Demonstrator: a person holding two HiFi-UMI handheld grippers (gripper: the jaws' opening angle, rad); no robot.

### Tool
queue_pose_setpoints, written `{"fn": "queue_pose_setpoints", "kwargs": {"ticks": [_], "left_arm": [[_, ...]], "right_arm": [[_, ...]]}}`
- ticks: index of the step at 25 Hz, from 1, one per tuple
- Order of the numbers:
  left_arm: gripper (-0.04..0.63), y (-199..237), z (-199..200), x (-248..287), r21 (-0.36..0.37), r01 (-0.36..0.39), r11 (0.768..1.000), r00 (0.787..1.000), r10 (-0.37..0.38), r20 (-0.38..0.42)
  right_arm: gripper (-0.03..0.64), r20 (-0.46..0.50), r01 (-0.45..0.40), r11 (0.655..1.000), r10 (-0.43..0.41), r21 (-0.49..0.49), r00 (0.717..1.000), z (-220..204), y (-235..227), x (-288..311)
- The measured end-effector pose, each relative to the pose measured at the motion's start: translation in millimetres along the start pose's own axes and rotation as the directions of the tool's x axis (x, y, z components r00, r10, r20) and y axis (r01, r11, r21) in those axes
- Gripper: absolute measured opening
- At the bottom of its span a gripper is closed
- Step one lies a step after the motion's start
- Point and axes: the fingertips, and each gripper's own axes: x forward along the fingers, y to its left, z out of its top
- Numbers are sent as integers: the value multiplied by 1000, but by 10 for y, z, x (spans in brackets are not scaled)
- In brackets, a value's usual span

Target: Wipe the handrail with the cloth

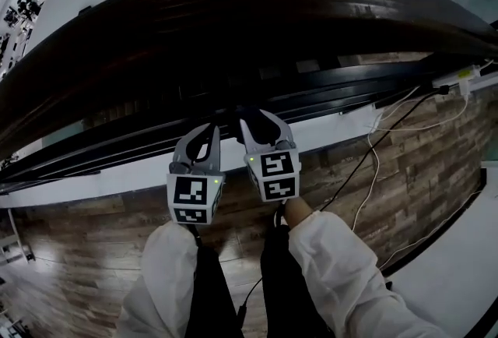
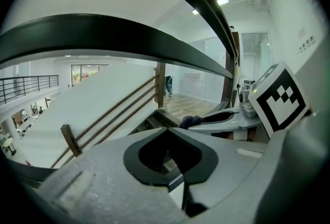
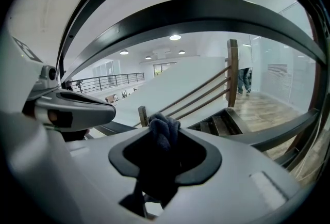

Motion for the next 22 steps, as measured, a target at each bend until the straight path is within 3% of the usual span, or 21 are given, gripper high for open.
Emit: {"fn": "queue_pose_setpoints", "kwargs": {"ticks": [9, 22], "left_arm": [[0, -668, 147, 590, 18, 76, 997, 997, -76, -13], [0, -1495, 425, 1247, 80, 157, 984, 988, -156, -24]], "right_arm": [[130, 7, 84, 996, -84, 34, 996, -94, -919, -258], [130, 16, 86, 996, -86, 31, 996, -133, -1721, -501]]}}
